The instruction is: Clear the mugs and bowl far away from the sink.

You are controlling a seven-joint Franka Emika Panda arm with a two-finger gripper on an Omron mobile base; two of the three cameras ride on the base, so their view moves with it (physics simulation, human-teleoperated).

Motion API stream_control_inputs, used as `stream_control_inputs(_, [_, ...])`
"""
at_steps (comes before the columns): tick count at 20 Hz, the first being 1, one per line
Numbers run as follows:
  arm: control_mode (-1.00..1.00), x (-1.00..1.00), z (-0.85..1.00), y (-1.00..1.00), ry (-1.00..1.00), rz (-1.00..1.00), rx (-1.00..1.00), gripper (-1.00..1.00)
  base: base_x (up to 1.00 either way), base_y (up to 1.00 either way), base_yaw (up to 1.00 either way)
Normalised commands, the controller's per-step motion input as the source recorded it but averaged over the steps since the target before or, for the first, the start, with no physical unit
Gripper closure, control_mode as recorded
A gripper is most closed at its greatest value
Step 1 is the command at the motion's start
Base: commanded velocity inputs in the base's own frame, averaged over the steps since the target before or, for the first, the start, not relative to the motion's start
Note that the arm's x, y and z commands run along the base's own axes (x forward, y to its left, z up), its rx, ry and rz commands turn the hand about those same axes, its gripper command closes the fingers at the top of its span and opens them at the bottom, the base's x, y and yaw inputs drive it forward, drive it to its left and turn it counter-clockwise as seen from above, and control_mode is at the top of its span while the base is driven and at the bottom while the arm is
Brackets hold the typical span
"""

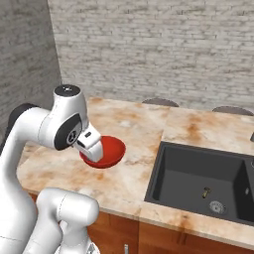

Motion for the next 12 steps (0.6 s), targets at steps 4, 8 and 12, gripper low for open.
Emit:
stream_control_inputs(4, [-1.00, 0.57, -0.56, -0.23, 0.00, 0.00, 0.00, -1.00, 0.00, 0.00, 0.00])
stream_control_inputs(8, [-1.00, 0.52, -0.55, -0.33, 0.00, 0.02, 0.00, -1.00, 0.00, 0.00, 0.00])
stream_control_inputs(12, [-1.00, 0.63, -0.53, -0.24, 0.00, 0.03, 0.00, -1.00, 0.00, 0.00, 0.00])
